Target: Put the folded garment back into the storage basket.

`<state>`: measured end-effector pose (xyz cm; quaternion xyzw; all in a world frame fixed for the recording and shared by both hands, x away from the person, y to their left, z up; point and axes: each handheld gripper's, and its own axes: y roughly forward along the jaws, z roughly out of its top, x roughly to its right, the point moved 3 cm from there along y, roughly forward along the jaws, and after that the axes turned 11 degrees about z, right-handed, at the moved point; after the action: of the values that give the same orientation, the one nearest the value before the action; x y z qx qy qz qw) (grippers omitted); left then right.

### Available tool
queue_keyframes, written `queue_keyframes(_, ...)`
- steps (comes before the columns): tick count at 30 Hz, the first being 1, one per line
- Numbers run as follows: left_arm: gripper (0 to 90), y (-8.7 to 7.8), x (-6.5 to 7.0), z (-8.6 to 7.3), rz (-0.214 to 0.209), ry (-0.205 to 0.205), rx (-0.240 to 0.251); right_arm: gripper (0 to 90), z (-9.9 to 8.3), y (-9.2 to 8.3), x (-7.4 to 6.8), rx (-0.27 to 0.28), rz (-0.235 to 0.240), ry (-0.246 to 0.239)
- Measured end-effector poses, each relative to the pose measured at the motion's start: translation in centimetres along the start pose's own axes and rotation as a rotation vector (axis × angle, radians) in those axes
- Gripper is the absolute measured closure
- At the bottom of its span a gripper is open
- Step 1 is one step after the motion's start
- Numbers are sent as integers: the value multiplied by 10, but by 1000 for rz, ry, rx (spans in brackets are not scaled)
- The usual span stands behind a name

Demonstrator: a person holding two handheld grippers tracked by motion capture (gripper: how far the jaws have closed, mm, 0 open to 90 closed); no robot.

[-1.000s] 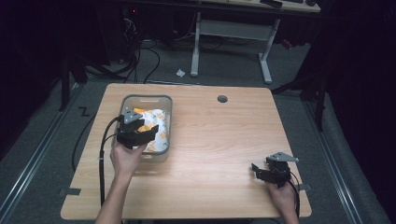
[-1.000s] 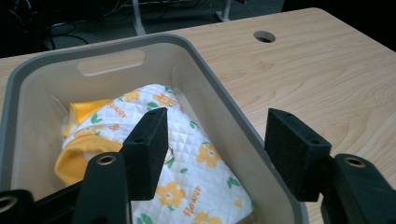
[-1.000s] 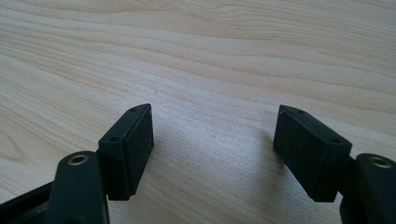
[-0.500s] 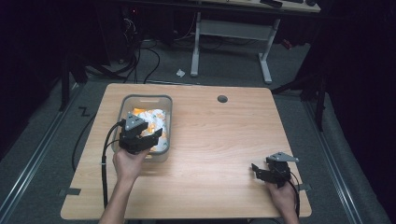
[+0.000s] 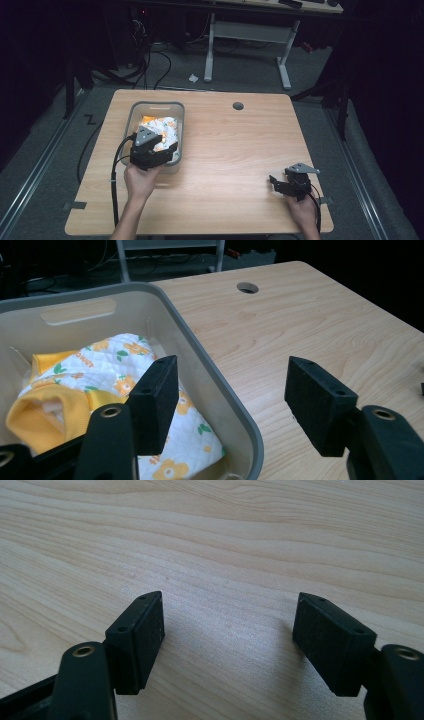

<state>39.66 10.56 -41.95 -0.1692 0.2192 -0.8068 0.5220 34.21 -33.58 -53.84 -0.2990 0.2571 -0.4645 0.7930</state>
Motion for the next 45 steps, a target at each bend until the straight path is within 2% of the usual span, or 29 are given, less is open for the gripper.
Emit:
queue_keyframes(13, 383, -1, 10, -7, -35, -5, 2, 291, 0, 0, 0, 0, 0, -2)
queue_keyframes(16, 382, 2, 14, -8, -39, 10, -8, 291, 0, 0, 0, 0, 0, -2)
queue_keyframes(32, 377, 8, 35, -16, -97, 14, -18, 291, 0, 0, 0, 0, 0, 0)
queue_keyframes(37, 376, 9, 42, -18, -112, 33, -25, 291, 0, 0, 0, 0, 0, -1)
queue_keyframes(45, 375, 10, 47, -17, -129, 33, -23, 291, 0, 0, 0, 0, -1, 0)
